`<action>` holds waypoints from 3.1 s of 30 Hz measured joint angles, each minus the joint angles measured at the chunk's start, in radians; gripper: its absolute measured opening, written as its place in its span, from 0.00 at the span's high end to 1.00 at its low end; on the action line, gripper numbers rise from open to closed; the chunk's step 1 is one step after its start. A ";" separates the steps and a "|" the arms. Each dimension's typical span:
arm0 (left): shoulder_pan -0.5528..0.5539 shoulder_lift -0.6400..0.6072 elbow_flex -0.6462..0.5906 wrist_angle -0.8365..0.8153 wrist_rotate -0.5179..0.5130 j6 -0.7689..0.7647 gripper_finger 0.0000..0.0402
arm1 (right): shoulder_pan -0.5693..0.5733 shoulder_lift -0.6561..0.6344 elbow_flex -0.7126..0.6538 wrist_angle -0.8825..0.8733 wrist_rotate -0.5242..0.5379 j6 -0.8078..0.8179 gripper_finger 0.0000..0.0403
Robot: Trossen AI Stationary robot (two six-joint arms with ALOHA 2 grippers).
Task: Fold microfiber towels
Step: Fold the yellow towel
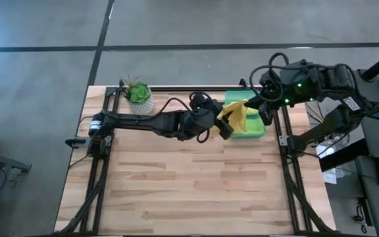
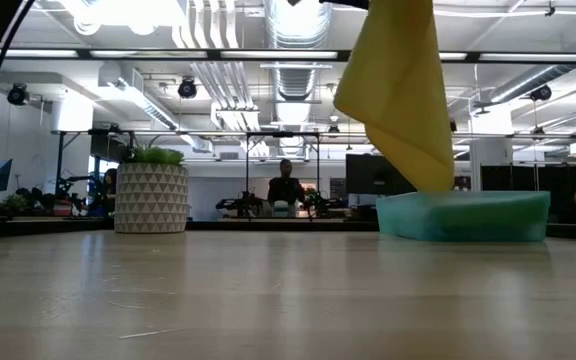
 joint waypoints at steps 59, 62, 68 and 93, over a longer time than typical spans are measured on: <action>0.012 -0.017 -0.051 -0.012 0.079 -0.103 0.52 | 0.003 0.021 0.000 0.018 -0.006 0.007 0.98; 0.023 -0.017 -0.075 -0.046 0.074 -0.150 0.52 | 0.016 0.022 0.000 0.018 -0.023 0.008 0.98; 0.024 -0.016 -0.085 -0.048 0.070 -0.052 0.66 | 0.055 0.021 0.000 0.018 -0.032 0.008 0.98; 0.042 -0.306 -0.098 -0.628 0.607 0.138 1.00 | 0.098 -0.001 -0.151 -0.119 0.010 -0.090 0.98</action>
